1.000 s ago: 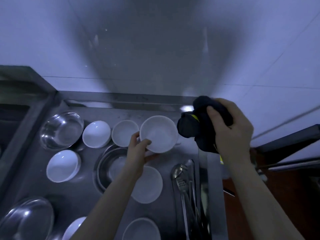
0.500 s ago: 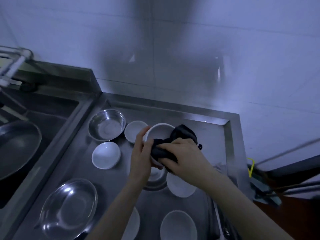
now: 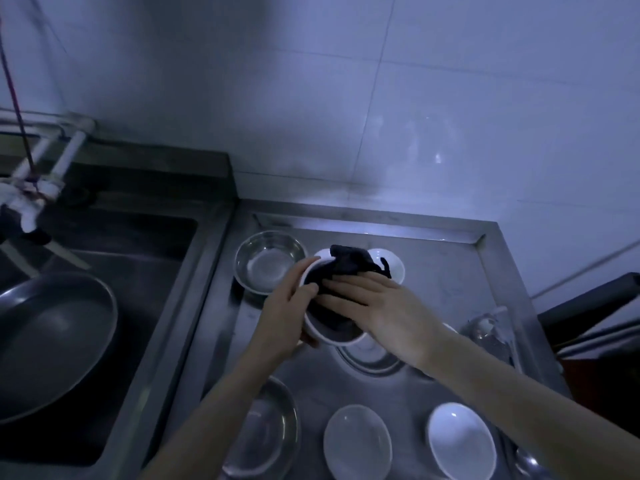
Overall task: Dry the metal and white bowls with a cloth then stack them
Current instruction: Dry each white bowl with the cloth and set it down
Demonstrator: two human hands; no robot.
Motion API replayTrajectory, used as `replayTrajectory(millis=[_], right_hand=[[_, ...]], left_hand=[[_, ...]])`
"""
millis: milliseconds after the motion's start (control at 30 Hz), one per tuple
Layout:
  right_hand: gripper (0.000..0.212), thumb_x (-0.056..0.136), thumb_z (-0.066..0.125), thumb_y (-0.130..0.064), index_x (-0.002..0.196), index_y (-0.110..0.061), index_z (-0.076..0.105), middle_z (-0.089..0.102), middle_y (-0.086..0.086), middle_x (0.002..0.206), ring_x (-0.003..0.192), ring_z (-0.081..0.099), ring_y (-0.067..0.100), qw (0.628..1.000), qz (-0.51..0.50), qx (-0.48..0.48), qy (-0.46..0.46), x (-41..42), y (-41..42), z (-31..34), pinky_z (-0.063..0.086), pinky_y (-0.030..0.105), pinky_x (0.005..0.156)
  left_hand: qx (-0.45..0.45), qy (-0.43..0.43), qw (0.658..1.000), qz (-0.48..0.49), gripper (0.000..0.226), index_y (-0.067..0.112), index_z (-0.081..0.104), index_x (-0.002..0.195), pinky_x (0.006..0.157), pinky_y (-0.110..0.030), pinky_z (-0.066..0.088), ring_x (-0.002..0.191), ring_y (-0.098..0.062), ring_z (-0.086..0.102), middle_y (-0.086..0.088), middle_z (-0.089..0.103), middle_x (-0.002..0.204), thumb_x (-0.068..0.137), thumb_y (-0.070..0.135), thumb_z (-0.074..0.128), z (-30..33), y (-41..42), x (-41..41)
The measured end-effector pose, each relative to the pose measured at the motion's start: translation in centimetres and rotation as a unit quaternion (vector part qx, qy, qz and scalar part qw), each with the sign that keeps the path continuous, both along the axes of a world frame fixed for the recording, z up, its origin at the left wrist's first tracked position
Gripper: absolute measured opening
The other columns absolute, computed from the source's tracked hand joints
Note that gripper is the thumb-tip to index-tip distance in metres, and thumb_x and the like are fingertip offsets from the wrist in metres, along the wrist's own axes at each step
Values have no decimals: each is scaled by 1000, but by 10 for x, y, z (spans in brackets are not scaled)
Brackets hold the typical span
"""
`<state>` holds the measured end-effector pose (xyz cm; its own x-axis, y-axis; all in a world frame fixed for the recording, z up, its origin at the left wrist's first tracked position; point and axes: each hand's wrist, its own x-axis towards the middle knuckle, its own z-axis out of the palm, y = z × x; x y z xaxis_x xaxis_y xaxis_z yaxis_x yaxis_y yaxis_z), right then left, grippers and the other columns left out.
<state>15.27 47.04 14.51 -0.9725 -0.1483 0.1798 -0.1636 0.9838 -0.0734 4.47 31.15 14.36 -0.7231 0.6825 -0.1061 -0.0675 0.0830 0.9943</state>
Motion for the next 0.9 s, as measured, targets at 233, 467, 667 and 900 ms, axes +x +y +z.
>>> replayTrajectory(millis=[233,467,667,900], right_hand=[[26,90,56,-43,103,-21,61,69,1,86,81,64,23,877,-405,-257,-33,-31,-80,23,51,36,75],[30,91,62,-19,120,-28,62,70,-10,104,99,63,2,779,-246,-575,-46,-39,-84,33,49,24,92],[38,87,58,-13,116,-36,62,68,-10,106,100,59,13,961,-122,-178,-173,-36,-63,49,42,27,89],[35,82,49,-19,111,-20,68,71,-4,100,88,65,20,974,-184,11,128,-25,-65,23,50,36,83]], left_hand=[[-17,95,994,56,44,35,54,134,84,-26,56,107,-5,61,-2,60,120,91,38,44,-11,-13,-4],[-11,75,996,47,46,32,56,135,99,-20,42,122,-3,54,13,61,128,95,48,38,-4,-30,-16],[1,54,997,63,32,27,57,134,60,-13,53,101,0,63,8,62,120,106,27,40,13,-32,-11],[16,-13,998,65,30,33,58,128,57,-26,59,100,-9,66,6,63,119,106,28,39,29,-24,7]])
